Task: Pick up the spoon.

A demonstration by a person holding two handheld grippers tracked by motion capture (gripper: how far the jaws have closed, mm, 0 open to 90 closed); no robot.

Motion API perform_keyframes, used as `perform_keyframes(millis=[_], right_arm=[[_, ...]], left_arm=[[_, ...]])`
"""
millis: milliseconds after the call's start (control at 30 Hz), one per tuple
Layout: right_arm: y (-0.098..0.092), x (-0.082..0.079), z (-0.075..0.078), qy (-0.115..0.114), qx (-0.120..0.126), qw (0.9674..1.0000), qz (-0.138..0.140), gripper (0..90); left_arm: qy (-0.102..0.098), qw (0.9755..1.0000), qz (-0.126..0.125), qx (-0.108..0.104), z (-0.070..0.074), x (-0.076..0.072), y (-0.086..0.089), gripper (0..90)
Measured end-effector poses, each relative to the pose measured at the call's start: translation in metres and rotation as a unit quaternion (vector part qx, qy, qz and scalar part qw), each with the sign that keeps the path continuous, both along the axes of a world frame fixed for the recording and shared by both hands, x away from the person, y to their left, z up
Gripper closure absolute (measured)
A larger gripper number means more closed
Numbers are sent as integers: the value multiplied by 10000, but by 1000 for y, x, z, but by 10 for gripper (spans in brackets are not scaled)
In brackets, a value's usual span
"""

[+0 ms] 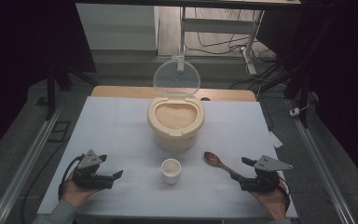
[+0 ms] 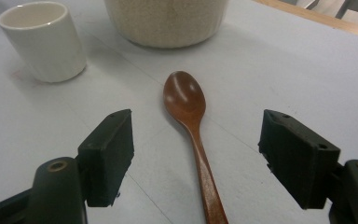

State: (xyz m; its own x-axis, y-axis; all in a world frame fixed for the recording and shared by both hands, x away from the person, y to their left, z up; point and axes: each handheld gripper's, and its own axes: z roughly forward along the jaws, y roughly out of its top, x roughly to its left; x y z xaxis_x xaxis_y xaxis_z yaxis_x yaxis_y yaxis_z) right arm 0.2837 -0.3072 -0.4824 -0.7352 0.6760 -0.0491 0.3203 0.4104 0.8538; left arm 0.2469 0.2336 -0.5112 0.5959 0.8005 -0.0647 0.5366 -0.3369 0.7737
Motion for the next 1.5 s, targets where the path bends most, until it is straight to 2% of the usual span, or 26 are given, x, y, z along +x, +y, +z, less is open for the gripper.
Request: perform_keyframes(millis=[300,567,700,767,867,933,1000,1100,1133,1167,1233,1333,1400,1500], right_arm=[[0,2,5,71,-10,10000,-21,284],[4,3,16,153,-157,9998,29,290],[7,7,22,239,-283,9993,44,291],[8,9,27,286,-444,9986,69,293],[10,14,33,534,-611,9967,46,295],[13,18,37,697,-793,9944,43,292],[17,21,41,914,-1039,9903,152,295],[27,29,46,1257,-1631,9780,337,295],[30,32,46,1299,-1775,9747,385,295],[34,36,47,1386,-1895,9711,428,295],[38,42,46,1526,-2039,9659,474,299],[40,50,41,1669,-2166,9610,412,300],[40,51,34,1701,-2157,9607,398,308],[40,53,24,1854,-2244,9557,441,322]], left_arm=[[-16,10000,-63,21,0,1,-2,122],[19,9999,-116,36,-1,-2,-4,123],[55,9999,-89,54,-3,-1,-2,124],[94,9999,-91,70,-4,0,-3,125],[128,9998,-111,104,-5,0,-5,124],[129,9998,-119,101,-4,1,-6,124],[147,9998,-119,111,-5,1,-6,125],[185,9998,-97,79,-5,1,-6,125],[191,9998,-83,68,-5,1,-6,125],[190,9998,-79,60,-5,2,-5,125],[183,9998,-63,57,-5,2,-5,125],[197,9998,-49,61,-6,2,-4,125],[204,9998,-35,61,-7,2,-3,125],[213,9997,-15,67,-8,2,-2,125]])
